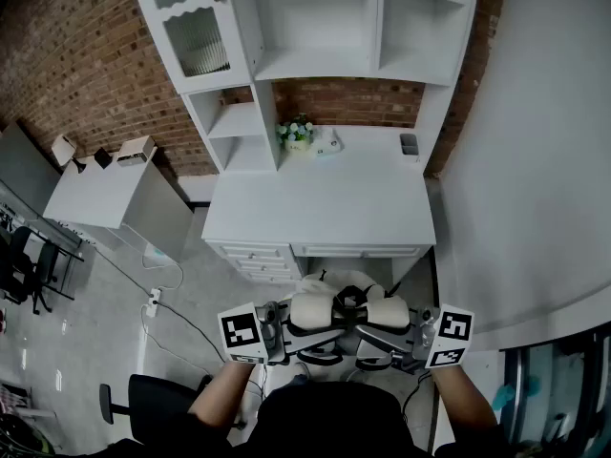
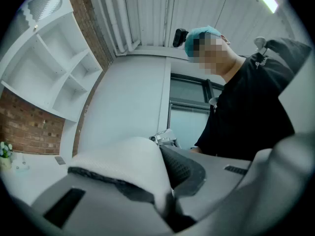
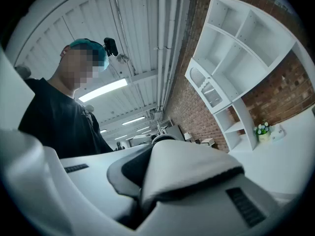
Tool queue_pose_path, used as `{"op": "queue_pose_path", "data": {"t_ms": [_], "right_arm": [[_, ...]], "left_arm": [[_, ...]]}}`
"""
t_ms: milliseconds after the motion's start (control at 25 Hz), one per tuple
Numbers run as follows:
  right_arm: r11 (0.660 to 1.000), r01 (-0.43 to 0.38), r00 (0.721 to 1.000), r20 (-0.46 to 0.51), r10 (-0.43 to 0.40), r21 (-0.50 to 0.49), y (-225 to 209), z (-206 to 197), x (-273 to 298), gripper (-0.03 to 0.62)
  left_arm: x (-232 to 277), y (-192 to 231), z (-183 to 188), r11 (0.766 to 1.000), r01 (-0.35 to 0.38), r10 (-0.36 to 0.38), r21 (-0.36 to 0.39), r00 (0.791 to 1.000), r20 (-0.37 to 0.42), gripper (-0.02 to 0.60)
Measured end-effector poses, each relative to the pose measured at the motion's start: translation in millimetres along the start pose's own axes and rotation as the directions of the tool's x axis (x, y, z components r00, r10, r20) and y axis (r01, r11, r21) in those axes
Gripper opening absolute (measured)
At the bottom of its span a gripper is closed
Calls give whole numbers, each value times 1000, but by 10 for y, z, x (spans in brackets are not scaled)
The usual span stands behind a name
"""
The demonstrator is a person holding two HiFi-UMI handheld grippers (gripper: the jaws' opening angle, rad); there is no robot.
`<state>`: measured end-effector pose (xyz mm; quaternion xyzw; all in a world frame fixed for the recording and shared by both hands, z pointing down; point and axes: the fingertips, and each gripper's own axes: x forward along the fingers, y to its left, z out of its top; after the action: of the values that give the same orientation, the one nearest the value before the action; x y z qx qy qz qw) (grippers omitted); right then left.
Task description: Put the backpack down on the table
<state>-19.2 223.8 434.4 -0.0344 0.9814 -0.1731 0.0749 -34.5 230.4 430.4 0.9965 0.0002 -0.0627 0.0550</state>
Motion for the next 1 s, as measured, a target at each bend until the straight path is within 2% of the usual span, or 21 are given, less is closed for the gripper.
{"op": "queue_pose_path", "data": {"t_ms": [560, 1000], "right_arm": [[1000, -27, 1000, 1, 27, 10, -3, 258, -129, 28], [997, -57, 998, 9, 57, 44, 64, 206, -530, 28]], "left_arm": [[185, 7, 161, 997, -60, 60, 39, 998, 13, 40], [570, -109, 26, 992, -99, 99, 76, 995, 6, 40]]}}
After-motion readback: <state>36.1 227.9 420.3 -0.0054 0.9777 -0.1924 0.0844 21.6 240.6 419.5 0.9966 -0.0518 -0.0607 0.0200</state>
